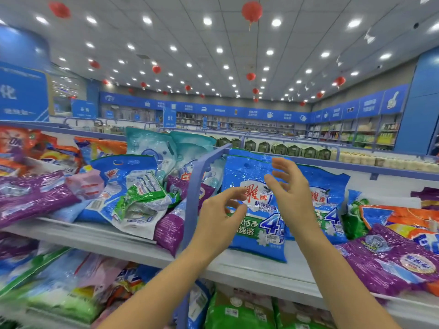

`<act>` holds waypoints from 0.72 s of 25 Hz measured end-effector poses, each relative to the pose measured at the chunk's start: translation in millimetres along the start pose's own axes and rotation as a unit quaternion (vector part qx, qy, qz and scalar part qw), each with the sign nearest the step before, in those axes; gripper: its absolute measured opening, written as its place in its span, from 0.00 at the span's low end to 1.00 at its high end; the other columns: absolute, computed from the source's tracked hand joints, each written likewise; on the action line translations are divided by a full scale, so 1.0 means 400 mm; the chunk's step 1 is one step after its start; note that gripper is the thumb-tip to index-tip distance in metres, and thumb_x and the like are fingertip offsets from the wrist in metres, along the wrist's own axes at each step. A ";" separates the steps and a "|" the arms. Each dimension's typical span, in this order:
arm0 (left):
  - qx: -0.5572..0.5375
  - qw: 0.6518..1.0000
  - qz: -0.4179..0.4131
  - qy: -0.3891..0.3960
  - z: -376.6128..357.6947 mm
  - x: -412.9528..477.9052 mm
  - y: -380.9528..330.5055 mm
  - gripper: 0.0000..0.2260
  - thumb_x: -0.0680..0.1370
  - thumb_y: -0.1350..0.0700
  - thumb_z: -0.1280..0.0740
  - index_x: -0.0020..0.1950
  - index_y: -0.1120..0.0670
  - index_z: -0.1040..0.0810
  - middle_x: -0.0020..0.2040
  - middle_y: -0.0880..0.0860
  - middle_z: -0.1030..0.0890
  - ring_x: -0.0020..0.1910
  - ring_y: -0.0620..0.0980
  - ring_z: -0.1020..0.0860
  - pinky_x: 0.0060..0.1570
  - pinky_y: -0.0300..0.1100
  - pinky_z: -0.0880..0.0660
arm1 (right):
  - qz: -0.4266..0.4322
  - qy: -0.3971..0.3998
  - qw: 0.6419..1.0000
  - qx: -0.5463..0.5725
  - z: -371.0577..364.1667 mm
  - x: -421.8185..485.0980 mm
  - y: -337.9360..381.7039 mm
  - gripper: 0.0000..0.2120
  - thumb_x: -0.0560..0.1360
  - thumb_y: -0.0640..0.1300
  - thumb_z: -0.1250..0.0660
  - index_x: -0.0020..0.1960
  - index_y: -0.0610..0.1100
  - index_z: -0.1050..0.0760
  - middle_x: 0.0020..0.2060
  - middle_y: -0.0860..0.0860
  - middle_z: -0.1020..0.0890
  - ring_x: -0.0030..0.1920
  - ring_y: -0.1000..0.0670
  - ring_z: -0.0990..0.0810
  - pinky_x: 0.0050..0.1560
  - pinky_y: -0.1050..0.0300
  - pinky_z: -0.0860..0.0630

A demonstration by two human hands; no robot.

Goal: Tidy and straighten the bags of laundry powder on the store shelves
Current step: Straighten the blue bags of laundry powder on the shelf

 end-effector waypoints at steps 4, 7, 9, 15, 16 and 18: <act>0.017 0.996 -0.013 -0.090 0.182 -0.034 0.001 0.07 0.75 0.64 0.33 0.46 0.52 0.21 0.41 0.47 0.18 0.38 0.44 0.22 0.38 0.34 0.25 | 0.113 0.018 0.993 0.028 -0.140 -0.022 0.136 0.12 0.75 0.43 0.37 0.58 0.46 0.27 0.53 0.55 0.22 0.53 0.58 0.25 0.56 0.69 0.31; 0.070 0.986 0.038 -0.147 0.329 -0.049 0.084 0.07 0.76 0.63 0.33 0.46 0.51 0.23 0.41 0.48 0.19 0.39 0.44 0.22 0.38 0.32 0.26 | 0.158 0.090 0.983 0.026 -0.284 -0.057 0.190 0.13 0.75 0.41 0.36 0.59 0.44 0.27 0.51 0.55 0.23 0.52 0.60 0.26 0.54 0.75 0.33; 0.085 0.975 0.102 -0.178 0.432 -0.067 0.178 0.04 0.76 0.61 0.33 0.47 0.52 0.22 0.43 0.49 0.19 0.41 0.45 0.22 0.41 0.33 0.26 | 0.156 0.138 0.978 0.014 -0.390 -0.079 0.195 0.13 0.76 0.39 0.35 0.60 0.43 0.27 0.51 0.53 0.23 0.53 0.58 0.26 0.55 0.70 0.32; 0.120 0.930 0.266 -0.225 0.703 -0.083 0.461 0.11 0.76 0.59 0.34 0.57 0.59 0.23 0.49 0.55 0.21 0.49 0.51 0.24 0.48 0.42 0.31 | 0.053 0.198 0.972 -0.112 -0.667 -0.068 0.069 0.16 0.76 0.42 0.35 0.63 0.42 0.28 0.57 0.49 0.21 0.56 0.51 0.24 0.55 0.62 0.32; 0.124 0.931 0.271 -0.211 0.737 -0.069 0.500 0.11 0.76 0.59 0.34 0.58 0.59 0.23 0.50 0.55 0.21 0.49 0.51 0.24 0.48 0.41 0.31 | 0.028 0.196 0.971 -0.133 -0.707 -0.052 0.043 0.16 0.76 0.43 0.35 0.63 0.42 0.28 0.58 0.48 0.21 0.57 0.50 0.24 0.56 0.60 0.31; 0.130 0.942 0.263 -0.161 0.793 -0.028 0.567 0.11 0.76 0.58 0.33 0.58 0.57 0.23 0.50 0.54 0.20 0.47 0.49 0.23 0.48 0.41 0.29 | -0.039 0.171 0.972 -0.155 -0.782 0.005 -0.009 0.17 0.76 0.43 0.35 0.64 0.41 0.28 0.58 0.46 0.21 0.57 0.47 0.23 0.57 0.56 0.30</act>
Point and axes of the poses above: each hand's wrist, its own x-axis towards the middle knuckle, its own z-axis out of the back of the hand, y = z × x, the point moved 2 cm from there along x, towards the middle knuckle
